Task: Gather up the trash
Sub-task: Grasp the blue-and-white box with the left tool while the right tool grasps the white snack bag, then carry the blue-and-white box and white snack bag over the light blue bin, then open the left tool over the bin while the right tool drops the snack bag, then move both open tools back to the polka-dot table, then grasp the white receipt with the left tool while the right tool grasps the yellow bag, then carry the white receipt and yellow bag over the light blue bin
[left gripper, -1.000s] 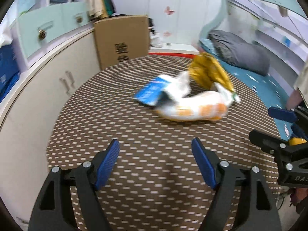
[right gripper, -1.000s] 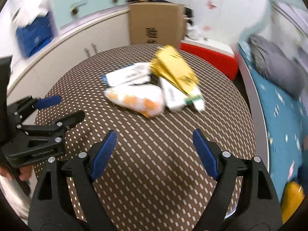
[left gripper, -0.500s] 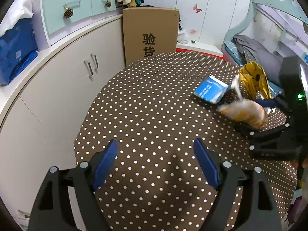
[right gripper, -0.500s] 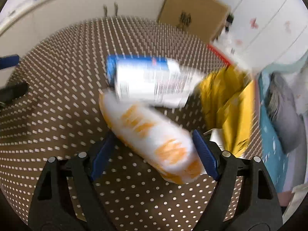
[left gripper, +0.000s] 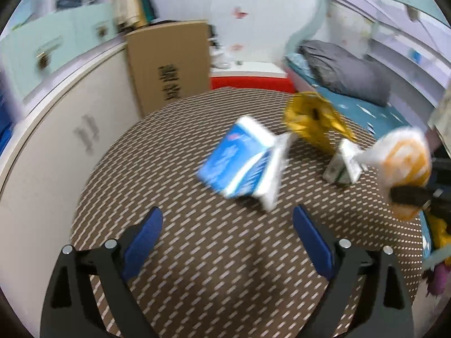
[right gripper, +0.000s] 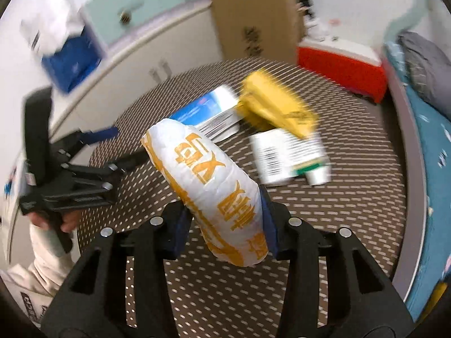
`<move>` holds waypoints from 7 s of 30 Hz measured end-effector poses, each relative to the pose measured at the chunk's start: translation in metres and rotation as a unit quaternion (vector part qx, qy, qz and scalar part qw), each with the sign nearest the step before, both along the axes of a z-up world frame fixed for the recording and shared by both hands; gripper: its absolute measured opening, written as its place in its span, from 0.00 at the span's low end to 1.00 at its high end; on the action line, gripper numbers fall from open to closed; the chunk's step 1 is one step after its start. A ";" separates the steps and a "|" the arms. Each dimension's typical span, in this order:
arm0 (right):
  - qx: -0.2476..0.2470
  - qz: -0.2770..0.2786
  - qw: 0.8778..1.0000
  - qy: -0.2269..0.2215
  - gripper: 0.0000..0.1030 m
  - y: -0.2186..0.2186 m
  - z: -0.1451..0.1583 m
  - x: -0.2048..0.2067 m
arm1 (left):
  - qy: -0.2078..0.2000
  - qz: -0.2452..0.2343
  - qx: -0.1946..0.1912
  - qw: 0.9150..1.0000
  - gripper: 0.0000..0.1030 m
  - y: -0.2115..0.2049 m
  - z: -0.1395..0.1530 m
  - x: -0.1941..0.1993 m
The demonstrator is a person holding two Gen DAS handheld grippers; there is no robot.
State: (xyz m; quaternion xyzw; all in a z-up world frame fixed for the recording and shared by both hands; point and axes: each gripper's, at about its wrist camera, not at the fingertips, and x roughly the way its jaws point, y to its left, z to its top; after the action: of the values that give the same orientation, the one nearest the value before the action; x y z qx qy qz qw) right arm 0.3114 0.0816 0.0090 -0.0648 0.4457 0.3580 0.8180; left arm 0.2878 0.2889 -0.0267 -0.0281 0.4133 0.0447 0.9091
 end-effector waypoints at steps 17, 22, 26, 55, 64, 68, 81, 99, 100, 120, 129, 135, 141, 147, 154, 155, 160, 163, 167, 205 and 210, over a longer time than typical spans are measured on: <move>0.006 -0.132 0.991 0.016 0.42 -0.107 -0.015 0.016 | 0.046 -0.019 0.072 0.996 0.26 -0.052 -0.025 0.044; 0.019 -0.142 0.990 0.015 0.42 -0.129 -0.011 0.003 | 0.023 -0.031 0.067 0.997 0.26 -0.080 -0.009 0.012; 0.027 -0.159 0.987 0.014 0.42 -0.152 -0.009 -0.010 | 0.005 -0.046 0.070 0.996 0.26 -0.109 0.004 -0.001; 0.055 -0.368 0.928 0.014 0.44 -0.376 -0.026 -0.100 | 0.005 -0.302 0.056 0.952 0.26 -0.404 -0.004 -0.013; 0.046 -0.436 0.898 0.046 0.44 -0.438 -0.055 -0.122 | 0.048 -0.379 0.068 0.922 0.27 -0.499 -0.043 -0.008; 0.047 -0.458 0.885 0.066 0.44 -0.457 -0.070 -0.127 | 0.056 -0.399 0.070 0.912 0.64 -0.532 -0.059 -0.006; 0.015 -0.447 0.889 0.096 0.62 -0.443 -0.104 -0.085 | 0.078 -0.328 0.089 0.937 0.67 -0.494 -0.074 0.027; 0.000 -0.436 0.897 0.066 0.76 -0.405 -0.077 -0.084 | 0.064 -0.308 0.080 0.946 0.77 -0.457 -0.050 0.021; -0.002 -0.435 0.899 0.061 0.76 -0.401 -0.072 -0.085 | 0.062 -0.308 0.080 0.946 0.77 -0.455 -0.047 0.021; -0.014 -0.364 0.931 0.004 0.80 -0.312 -0.025 -0.070 | 0.007 -0.241 0.063 0.968 0.82 -0.355 0.004 0.012; -0.014 -0.316 0.949 0.002 0.80 -0.251 -0.019 -0.041 | 0.000 -0.182 0.063 0.981 0.83 -0.282 0.017 0.020; -0.018 -0.280 0.960 0.000 0.80 -0.210 -0.016 -0.022 | 0.004 -0.143 0.064 0.988 0.86 -0.233 0.022 0.033; -0.029 -0.247 0.968 0.004 0.81 -0.172 -0.019 -0.002 | 0.021 -0.138 0.062 0.988 0.87 -0.190 0.016 0.058; -0.037 -0.231 0.972 0.015 0.81 -0.150 -0.030 0.022 | 0.069 -0.169 0.066 0.981 0.87 -0.166 -0.018 0.096; -0.049 -0.224 0.973 0.032 0.81 -0.129 -0.045 0.051 | 0.093 -0.197 -0.031 0.975 0.40 -0.132 -0.039 0.119; -0.050 -0.222 0.973 0.033 0.81 -0.124 -0.045 0.056 | 0.086 -0.194 -0.036 0.977 0.39 -0.124 -0.036 0.119; -0.052 -0.193 0.980 0.017 0.81 -0.094 -0.034 0.069 | 0.041 -0.152 -0.045 0.986 0.39 -0.085 -0.011 0.111; -0.051 -0.169 0.984 0.002 0.81 -0.071 -0.020 0.078 | 0.017 -0.108 -0.041 0.993 0.39 -0.057 0.003 0.106; -0.054 -0.121 0.991 -0.025 0.86 -0.026 -0.002 0.092 | 0.006 -0.042 -0.049 0.998 0.39 -0.014 0.008 0.106; -0.024 -0.053 0.997 -0.055 0.05 -0.023 -0.004 0.090 | 0.028 -0.013 -0.034 0.999 0.41 -0.048 -0.003 0.095; -0.017 -0.083 0.995 -0.060 0.04 -0.067 0.000 0.068 | 0.026 -0.052 -0.032 0.998 0.41 -0.096 0.001 0.082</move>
State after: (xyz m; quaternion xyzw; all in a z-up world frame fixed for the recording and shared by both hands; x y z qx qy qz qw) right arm 0.3793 0.0144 0.0092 -0.0629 0.4058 0.2763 0.8690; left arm 0.3702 0.1931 -0.0260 -0.0343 0.4388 -0.0156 0.8978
